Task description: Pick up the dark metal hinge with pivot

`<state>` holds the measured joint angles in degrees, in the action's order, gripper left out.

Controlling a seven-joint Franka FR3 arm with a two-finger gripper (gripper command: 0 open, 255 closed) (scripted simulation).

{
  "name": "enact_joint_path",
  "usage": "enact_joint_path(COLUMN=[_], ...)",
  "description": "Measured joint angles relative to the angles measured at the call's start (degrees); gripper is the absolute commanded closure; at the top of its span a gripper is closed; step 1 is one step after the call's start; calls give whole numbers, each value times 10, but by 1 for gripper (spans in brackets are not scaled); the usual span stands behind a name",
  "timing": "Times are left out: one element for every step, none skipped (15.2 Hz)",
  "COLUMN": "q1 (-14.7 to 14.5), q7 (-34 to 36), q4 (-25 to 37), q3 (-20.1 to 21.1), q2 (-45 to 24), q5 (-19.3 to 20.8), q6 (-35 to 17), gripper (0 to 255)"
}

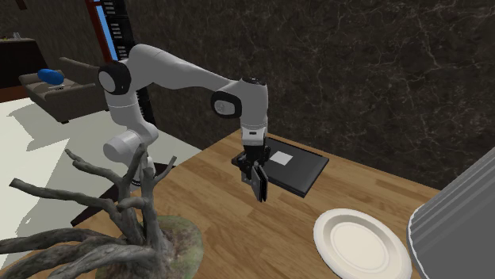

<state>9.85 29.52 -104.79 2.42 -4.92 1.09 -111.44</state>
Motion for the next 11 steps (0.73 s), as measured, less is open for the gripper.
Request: enact_joint_path(q1=[0, 0, 0, 0, 0, 0, 0, 0, 0, 0, 0], q7=[0, 0, 0, 1, 1, 0, 1, 0, -1, -1, -2], q4=[0, 1, 6, 11, 18, 25, 31, 36, 44, 52, 59], q3=[0, 0, 0, 0, 0, 0, 0, 0, 0, 0, 0], q2=[0, 1, 1, 3, 4, 3, 3, 6, 5, 6, 6], q5=[0, 0, 0, 0, 0, 0, 0, 0, 0, -1, -1], q6=[0, 2, 8, 15, 22, 29, 36, 42, 50, 59, 65], gripper=[255, 255, 255, 255, 255, 255, 255, 255, 255, 255, 255])
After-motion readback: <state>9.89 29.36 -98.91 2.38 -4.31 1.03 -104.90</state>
